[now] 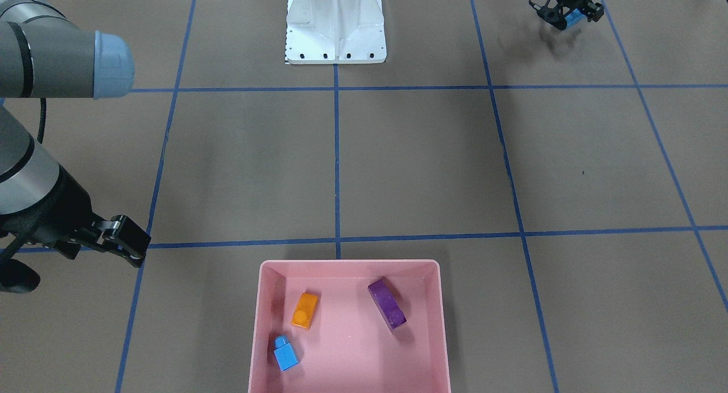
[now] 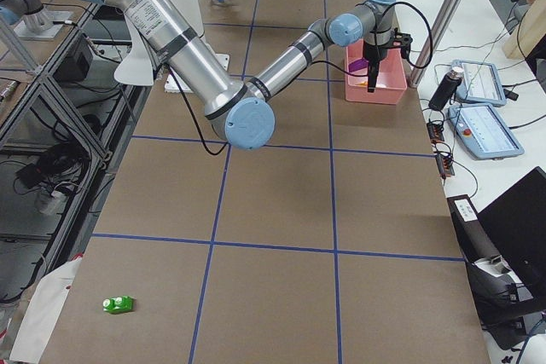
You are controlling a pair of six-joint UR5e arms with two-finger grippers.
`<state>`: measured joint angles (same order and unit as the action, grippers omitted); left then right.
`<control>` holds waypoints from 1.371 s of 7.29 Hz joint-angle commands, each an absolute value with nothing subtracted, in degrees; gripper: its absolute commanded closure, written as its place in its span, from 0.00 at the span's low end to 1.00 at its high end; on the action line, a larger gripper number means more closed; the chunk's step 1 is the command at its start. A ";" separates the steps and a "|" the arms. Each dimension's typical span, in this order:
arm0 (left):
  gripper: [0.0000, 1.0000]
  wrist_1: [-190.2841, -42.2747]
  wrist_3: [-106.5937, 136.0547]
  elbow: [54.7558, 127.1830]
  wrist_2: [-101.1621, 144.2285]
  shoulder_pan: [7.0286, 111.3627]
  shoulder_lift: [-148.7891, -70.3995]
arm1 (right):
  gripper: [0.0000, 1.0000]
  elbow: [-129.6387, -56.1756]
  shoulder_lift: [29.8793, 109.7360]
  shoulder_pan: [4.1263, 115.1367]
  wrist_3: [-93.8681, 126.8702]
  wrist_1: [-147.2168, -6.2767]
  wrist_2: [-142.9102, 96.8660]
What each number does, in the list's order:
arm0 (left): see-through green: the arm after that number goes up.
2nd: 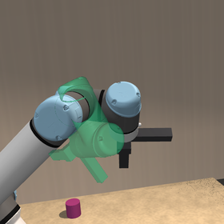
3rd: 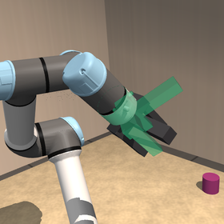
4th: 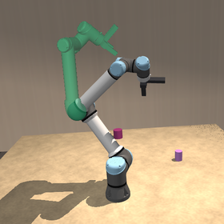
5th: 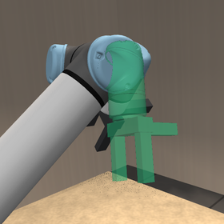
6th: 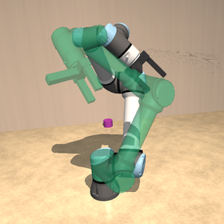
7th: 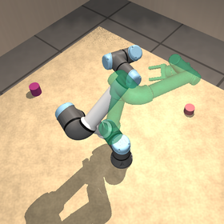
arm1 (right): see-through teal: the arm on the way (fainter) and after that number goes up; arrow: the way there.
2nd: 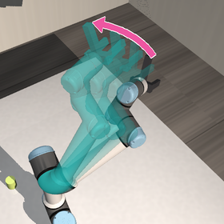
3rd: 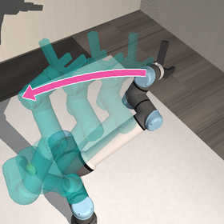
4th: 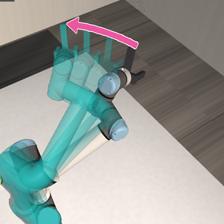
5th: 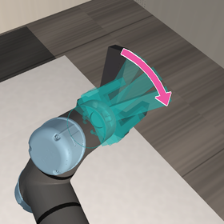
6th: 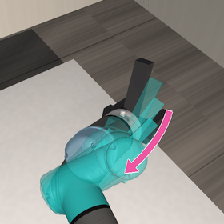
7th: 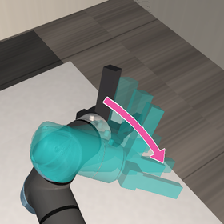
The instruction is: Put all blocks into box
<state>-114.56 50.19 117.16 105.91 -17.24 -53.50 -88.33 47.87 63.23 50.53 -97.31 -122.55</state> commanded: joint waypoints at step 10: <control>1.00 -114.87 50.98 130.48 106.70 -0.61 -53.16 | 0.00 -87.98 48.34 62.93 49.84 -97.03 -122.43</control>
<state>-114.87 50.94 125.86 106.49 -8.81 -53.00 -88.13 48.09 62.93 50.32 -97.19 -122.50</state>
